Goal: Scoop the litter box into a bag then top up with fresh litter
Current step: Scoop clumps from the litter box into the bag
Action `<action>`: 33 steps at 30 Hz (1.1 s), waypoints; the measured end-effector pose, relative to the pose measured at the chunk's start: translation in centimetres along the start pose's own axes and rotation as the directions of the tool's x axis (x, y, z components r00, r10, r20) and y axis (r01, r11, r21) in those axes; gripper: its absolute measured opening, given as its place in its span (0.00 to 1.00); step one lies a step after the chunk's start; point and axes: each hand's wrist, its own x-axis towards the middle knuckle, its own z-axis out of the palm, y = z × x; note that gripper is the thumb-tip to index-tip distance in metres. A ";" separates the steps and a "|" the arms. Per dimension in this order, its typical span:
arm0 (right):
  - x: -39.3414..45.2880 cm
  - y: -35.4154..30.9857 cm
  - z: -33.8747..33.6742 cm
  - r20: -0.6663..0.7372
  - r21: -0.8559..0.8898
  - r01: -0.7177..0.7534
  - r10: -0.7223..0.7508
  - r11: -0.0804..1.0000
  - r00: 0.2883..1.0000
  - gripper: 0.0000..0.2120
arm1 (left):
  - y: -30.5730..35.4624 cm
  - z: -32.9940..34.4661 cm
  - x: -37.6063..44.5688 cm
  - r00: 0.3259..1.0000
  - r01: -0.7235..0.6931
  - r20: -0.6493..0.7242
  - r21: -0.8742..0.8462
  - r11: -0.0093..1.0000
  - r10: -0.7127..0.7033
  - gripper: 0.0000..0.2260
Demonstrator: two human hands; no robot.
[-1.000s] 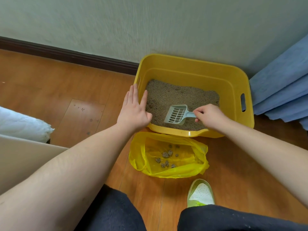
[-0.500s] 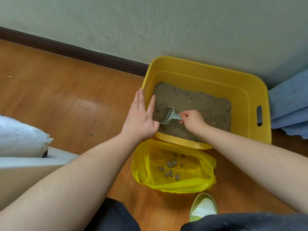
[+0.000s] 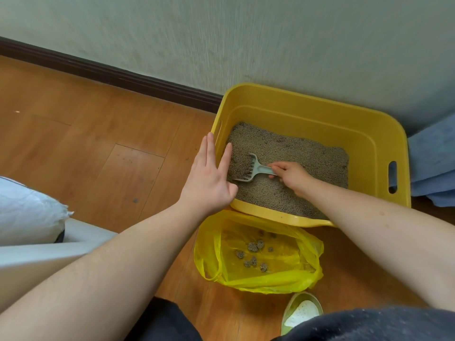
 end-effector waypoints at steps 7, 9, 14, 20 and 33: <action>-0.5 0.6 -0.7 0.072 0.056 -0.012 0.008 0.998 0.997 0.12 | 0.0 -0.2 0.0 1.000 0.000 0.008 0.006 1.000 0.000 0.37; -0.6 0.8 -1.0 0.109 0.076 -0.062 0.053 0.995 0.993 0.13 | 0.0 -0.1 0.0 1.000 0.000 0.012 0.005 1.000 0.000 0.37; -1.4 1.4 -2.6 0.179 0.121 -0.127 0.104 0.985 0.978 0.13 | 0.0 -0.3 0.0 1.000 0.000 0.006 0.004 1.000 0.000 0.37; -3.6 1.9 -5.2 0.101 0.090 -0.087 0.078 0.992 0.992 0.12 | 0.1 -0.3 -0.1 1.000 0.000 0.010 0.024 1.000 -0.001 0.37; -8.5 2.7 -7.2 -0.020 0.111 0.034 -0.032 0.993 0.999 0.11 | 0.1 -0.8 -0.4 0.993 -0.115 0.013 0.136 0.984 0.114 0.35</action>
